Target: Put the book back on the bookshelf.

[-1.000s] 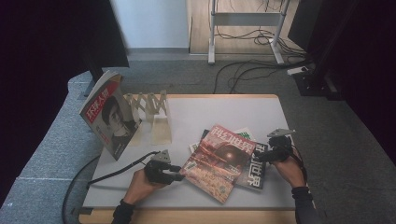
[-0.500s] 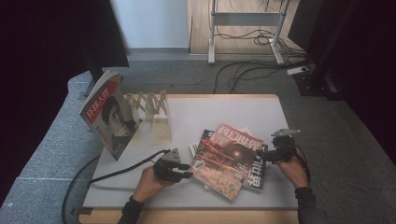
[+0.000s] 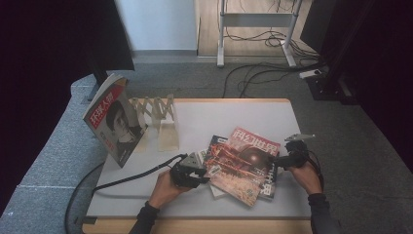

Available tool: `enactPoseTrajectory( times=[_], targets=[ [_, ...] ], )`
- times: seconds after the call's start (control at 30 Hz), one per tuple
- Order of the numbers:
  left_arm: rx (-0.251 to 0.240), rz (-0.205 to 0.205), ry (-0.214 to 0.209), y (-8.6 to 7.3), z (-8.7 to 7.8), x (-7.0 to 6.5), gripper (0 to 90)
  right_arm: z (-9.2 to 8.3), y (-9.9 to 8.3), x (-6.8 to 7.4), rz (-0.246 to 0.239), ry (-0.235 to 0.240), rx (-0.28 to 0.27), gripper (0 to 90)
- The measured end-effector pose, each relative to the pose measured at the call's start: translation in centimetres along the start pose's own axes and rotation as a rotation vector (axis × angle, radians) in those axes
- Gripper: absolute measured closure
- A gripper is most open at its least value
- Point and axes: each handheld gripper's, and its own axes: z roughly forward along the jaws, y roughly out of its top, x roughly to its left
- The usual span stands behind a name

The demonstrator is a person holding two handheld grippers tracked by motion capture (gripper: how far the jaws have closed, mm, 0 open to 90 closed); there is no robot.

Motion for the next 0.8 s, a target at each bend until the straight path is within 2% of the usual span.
enactPoseTrajectory(
  times=[0.13,0.37,0.47,0.57,0.73,0.8],
  targets=[
    [-0.010,0.005,0.005,-0.1,0.1,-0.1,59.2,1.1,0.2,-0.7,0.022,0.017,0.024,0.0],
    [-0.014,0.010,-0.005,-0.1,0.1,-0.1,56.4,2.6,0.5,-1.6,0.118,0.106,0.029,0.0],
    [-0.015,0.011,-0.009,-0.2,0.1,-0.1,55.3,3.0,1.0,-1.4,0.106,0.117,0.042,0.2],
    [-0.017,0.011,-0.011,-0.2,0.1,-0.1,54.0,2.9,1.6,-0.8,0.076,0.129,0.040,9.6],
    [-0.029,0.012,-0.005,-0.2,0.3,-0.2,49.7,2.4,2.2,-0.4,0.045,0.077,0.051,21.2],
    [-0.033,0.013,0.004,-0.2,0.3,-0.2,46.7,2.0,2.4,-0.7,0.053,0.067,0.055,31.1]
  ],
)
